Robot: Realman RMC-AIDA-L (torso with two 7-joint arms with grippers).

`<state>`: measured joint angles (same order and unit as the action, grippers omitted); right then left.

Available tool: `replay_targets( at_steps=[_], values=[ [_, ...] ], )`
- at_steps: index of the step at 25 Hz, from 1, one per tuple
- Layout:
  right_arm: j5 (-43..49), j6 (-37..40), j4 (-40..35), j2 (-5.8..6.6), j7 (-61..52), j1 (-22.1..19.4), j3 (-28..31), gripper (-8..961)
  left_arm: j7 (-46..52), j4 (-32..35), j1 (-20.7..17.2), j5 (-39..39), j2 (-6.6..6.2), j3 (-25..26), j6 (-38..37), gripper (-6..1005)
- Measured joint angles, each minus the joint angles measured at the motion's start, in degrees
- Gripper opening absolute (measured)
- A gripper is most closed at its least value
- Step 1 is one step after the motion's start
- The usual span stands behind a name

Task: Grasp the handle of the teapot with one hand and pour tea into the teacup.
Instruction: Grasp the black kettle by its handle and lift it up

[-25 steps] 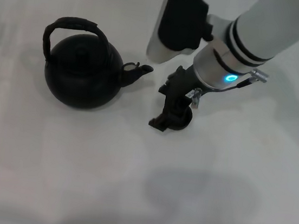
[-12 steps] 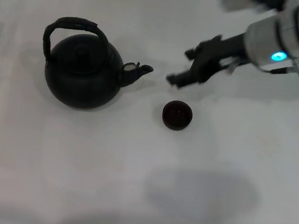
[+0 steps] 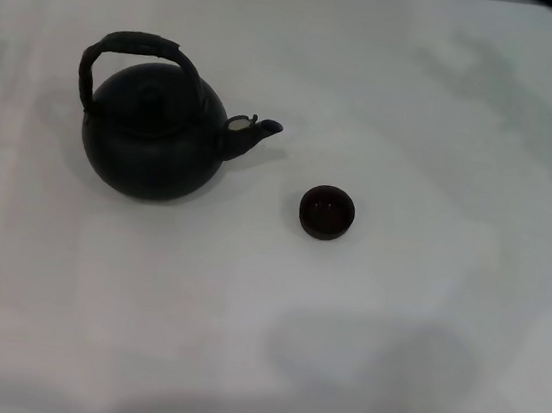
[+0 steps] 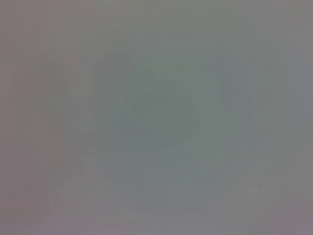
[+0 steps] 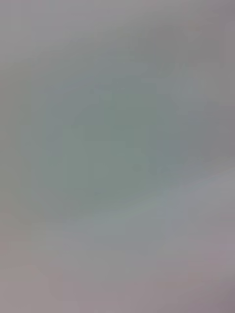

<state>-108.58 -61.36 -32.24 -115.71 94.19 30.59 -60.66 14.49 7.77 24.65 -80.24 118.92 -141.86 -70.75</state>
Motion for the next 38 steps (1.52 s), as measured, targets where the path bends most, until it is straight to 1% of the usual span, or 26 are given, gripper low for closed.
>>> replay_targets(
  at_steps=[2, 4, 5, 8, 10, 11, 12, 13, 18, 20, 21, 24, 26, 29, 32, 33, 37, 38],
  values=[
    [-9.1, 3.0, 3.8, -0.10, 11.5, -0.5, 0.1, 858, 0.1, -0.1, -0.1, -0.1, 0.00, 0.0, 0.2, 892],
    [-17.2, 5.0, 7.7, -0.30, 25.5, -0.3, 0.1, 858, 0.2, -0.2, -0.5, 0.1, -0.01, -0.3, 0.2, 892],
    [-21.7, 5.6, 10.0, -0.40, 33.9, 0.1, 0.1, 858, 0.2, -0.3, -0.7, 0.3, -0.01, -0.4, 0.0, 892],
    [-32.6, 6.1, 16.0, -0.48, 51.1, 1.8, 0.2, 858, 0.2, -0.3, -2.0, 1.9, -0.01, -0.7, -0.7, 891],
    [-38.0, 7.0, 17.9, -0.48, 57.3, 2.6, 0.9, 858, 0.3, 0.0, -3.8, 4.4, 0.00, -0.7, -2.8, 889],
    [-39.7, 7.7, 18.3, -0.48, 59.1, 2.8, 1.6, 858, 0.3, 0.0, -3.8, 4.4, 0.00, -0.7, -2.8, 888],
    [-41.0, 8.7, 18.6, -0.43, 60.1, 3.1, 2.7, 858, 0.9, 0.1, -6.4, 7.8, 0.10, -0.7, -6.1, 887],
    [-41.5, 9.5, 18.6, -0.30, 60.2, 3.3, 3.8, 858, 1.0, 0.1, -7.0, 8.6, 0.12, -0.7, -6.8, 887],
    [-41.7, 12.4, 18.1, 0.16, 59.4, 4.0, 8.7, 858, 3.1, 0.1, -12.3, 15.6, 0.30, -0.7, -11.6, 886],
    [-41.8, 13.3, 18.0, 0.28, 59.1, 4.4, 9.9, 859, 3.8, -0.2, -14.4, 20.8, 0.24, -1.1, -13.6, 885],
    [-41.8, 13.8, 18.0, 0.32, 59.0, 4.7, 10.3, 859, 3.8, -0.3, -14.6, 21.8, 0.19, -1.2, -13.9, 884],
    [-41.9, 15.8, 18.0, 0.42, 58.7, 5.4, 10.8, 859, 4.0, -1.7, -15.5, 29.2, -0.11, -2.0, -15.6, 883],
    [-41.9, 17.4, 18.0, 0.46, 58.5, 6.0, 10.8, 859, 4.0, -2.1, -15.5, 32.3, -0.15, -2.2, -15.9, 882],
    [-41.8, 18.7, 18.0, 0.38, 58.4, 7.0, 10.9, 859, 4.1, -2.1, -14.5, 36.1, -0.14, -2.2, -15.7, 878],
    [-41.7, 18.9, 18.0, 0.25, 58.2, 7.4, 10.7, 859, 4.2, -2.1, -13.6, 37.4, -0.06, -2.2, -15.1, 874],
    [-41.7, 18.9, 18.0, 0.24, 58.2, 7.4, 10.6, 859, 4.5, -2.1, -11.9, 38.4, 0.08, -2.3, -13.2, 873],
    [-41.7, 18.5, 18.1, 0.22, 58.1, 7.3, 10.4, 859, 4.8, -2.1, -9.6, 38.7, 0.11, -2.3, -10.1, 867],
    [-41.7, 18.4, 18.1, 0.23, 58.0, 7.2, 10.4, 859, 4.8, -1.9, -8.4, 38.7, 0.12, -2.2, -8.0, 866]
  ],
)
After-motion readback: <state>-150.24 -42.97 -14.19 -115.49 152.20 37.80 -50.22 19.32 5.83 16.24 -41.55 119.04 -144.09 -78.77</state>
